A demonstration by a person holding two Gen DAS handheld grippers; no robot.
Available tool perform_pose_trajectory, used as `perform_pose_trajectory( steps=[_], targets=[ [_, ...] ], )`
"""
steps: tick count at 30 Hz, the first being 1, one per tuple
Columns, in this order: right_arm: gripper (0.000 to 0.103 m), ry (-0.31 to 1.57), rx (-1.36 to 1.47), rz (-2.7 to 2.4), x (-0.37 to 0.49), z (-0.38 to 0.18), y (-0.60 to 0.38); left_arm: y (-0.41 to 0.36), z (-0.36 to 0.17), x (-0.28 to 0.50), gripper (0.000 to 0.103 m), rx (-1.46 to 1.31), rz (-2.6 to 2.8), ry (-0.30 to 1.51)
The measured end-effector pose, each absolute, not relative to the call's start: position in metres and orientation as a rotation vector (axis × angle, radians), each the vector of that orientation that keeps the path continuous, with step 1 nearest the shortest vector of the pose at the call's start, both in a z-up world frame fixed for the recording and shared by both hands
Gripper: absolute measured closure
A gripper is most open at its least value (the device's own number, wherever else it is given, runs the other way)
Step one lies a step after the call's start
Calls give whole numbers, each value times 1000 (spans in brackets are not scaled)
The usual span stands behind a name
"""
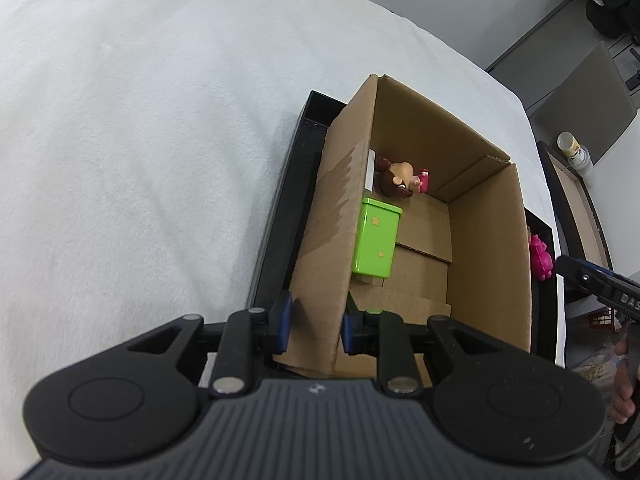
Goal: Organize rigid objects
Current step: 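Return the right gripper to the tray and grasp the lavender block toy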
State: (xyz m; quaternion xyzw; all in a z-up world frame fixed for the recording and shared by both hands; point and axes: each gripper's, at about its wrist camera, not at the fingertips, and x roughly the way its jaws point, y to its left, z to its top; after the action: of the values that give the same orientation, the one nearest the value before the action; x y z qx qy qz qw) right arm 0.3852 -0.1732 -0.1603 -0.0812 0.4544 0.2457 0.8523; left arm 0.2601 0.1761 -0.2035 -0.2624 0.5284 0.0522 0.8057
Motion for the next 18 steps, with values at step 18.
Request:
perform_pose_trajectory(
  steps=[18],
  targets=[
    [41, 1009, -123, 464, 413, -211, -163, 175, -207, 263, 80, -555, 112, 1137]
  ],
)
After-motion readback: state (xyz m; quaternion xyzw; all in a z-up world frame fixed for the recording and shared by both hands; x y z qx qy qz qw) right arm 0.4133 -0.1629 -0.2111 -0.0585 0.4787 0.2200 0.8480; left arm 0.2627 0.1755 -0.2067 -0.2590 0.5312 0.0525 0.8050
